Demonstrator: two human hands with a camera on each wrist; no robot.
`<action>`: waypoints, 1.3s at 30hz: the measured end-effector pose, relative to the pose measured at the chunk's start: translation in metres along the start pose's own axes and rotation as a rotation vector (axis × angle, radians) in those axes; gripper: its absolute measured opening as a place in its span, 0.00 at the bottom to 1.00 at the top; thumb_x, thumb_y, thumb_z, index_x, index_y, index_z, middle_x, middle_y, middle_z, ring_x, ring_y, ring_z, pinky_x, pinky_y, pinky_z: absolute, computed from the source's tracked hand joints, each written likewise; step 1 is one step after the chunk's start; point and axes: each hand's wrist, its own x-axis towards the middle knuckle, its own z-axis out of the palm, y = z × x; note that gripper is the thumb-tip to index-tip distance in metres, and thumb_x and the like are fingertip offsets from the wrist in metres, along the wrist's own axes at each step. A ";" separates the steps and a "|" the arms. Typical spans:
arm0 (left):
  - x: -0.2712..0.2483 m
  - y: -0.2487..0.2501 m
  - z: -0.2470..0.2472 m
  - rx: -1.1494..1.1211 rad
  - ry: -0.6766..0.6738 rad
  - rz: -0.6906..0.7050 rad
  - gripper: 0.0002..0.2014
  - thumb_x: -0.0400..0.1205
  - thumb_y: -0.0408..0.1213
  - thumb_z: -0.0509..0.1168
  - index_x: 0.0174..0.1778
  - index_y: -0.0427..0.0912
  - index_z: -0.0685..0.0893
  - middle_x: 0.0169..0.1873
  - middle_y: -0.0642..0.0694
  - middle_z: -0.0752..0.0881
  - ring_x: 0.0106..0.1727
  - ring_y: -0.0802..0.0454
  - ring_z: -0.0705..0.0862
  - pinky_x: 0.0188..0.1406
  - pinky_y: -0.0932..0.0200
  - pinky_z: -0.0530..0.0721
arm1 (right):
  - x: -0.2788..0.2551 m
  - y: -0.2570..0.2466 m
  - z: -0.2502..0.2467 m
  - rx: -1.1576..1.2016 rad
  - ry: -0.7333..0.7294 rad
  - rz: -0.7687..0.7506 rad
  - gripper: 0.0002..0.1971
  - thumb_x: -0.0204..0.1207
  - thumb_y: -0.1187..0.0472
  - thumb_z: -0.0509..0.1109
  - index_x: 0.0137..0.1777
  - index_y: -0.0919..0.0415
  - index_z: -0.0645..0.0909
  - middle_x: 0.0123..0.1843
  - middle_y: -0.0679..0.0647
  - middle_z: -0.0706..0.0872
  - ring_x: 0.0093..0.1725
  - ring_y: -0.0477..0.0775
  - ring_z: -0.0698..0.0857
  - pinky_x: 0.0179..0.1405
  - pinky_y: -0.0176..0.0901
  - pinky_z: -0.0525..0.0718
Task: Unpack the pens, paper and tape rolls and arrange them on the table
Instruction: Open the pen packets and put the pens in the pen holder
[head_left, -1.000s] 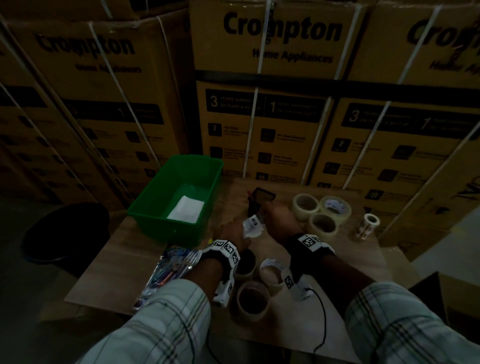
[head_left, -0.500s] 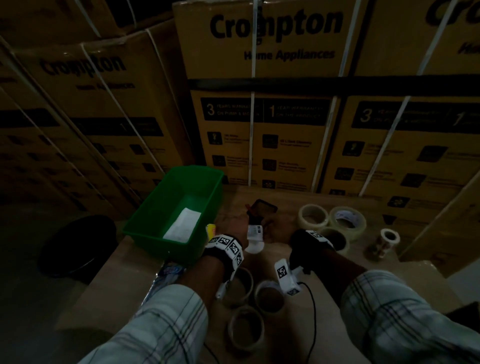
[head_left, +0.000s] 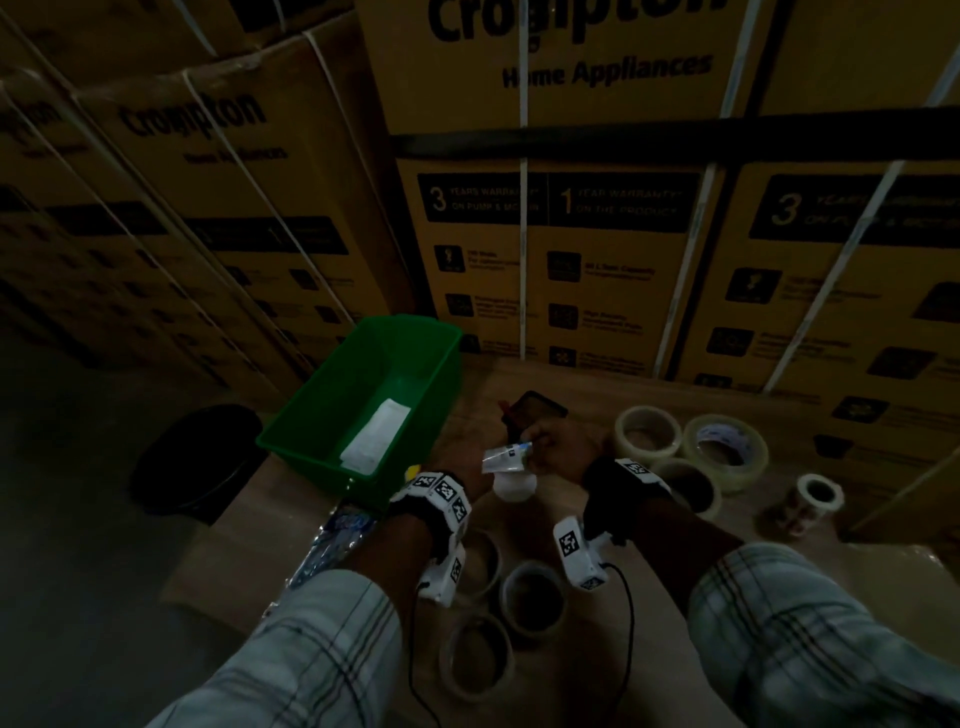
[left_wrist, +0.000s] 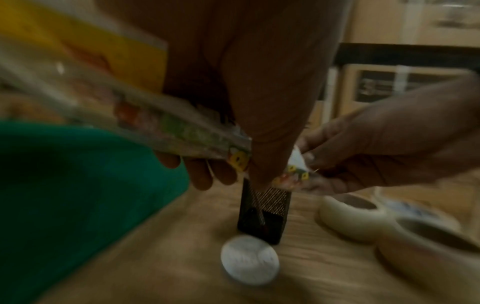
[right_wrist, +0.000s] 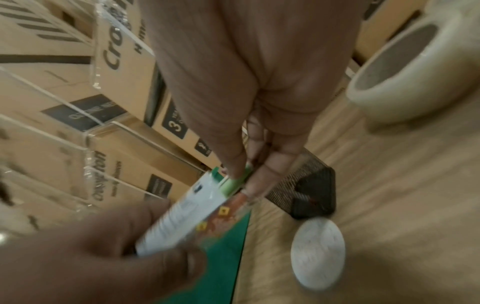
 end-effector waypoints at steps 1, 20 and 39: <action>-0.001 -0.001 0.002 -0.094 0.001 -0.015 0.26 0.80 0.48 0.65 0.72 0.39 0.73 0.69 0.39 0.79 0.69 0.40 0.78 0.68 0.49 0.76 | 0.000 -0.001 -0.003 0.048 0.005 -0.006 0.11 0.75 0.79 0.63 0.43 0.64 0.81 0.35 0.52 0.81 0.37 0.57 0.84 0.45 0.54 0.85; 0.040 -0.009 0.031 -0.425 -0.091 0.142 0.24 0.81 0.37 0.65 0.73 0.38 0.67 0.67 0.36 0.78 0.66 0.38 0.80 0.55 0.54 0.78 | -0.007 -0.083 -0.059 -0.448 0.118 0.004 0.09 0.72 0.69 0.69 0.51 0.70 0.85 0.49 0.65 0.88 0.43 0.56 0.84 0.39 0.44 0.78; 0.042 -0.040 0.038 -0.372 -0.247 0.184 0.24 0.82 0.42 0.63 0.73 0.40 0.67 0.68 0.37 0.79 0.66 0.39 0.81 0.63 0.48 0.80 | 0.019 -0.077 -0.062 -0.576 0.363 0.079 0.03 0.72 0.67 0.67 0.37 0.62 0.77 0.39 0.59 0.81 0.41 0.57 0.80 0.38 0.42 0.72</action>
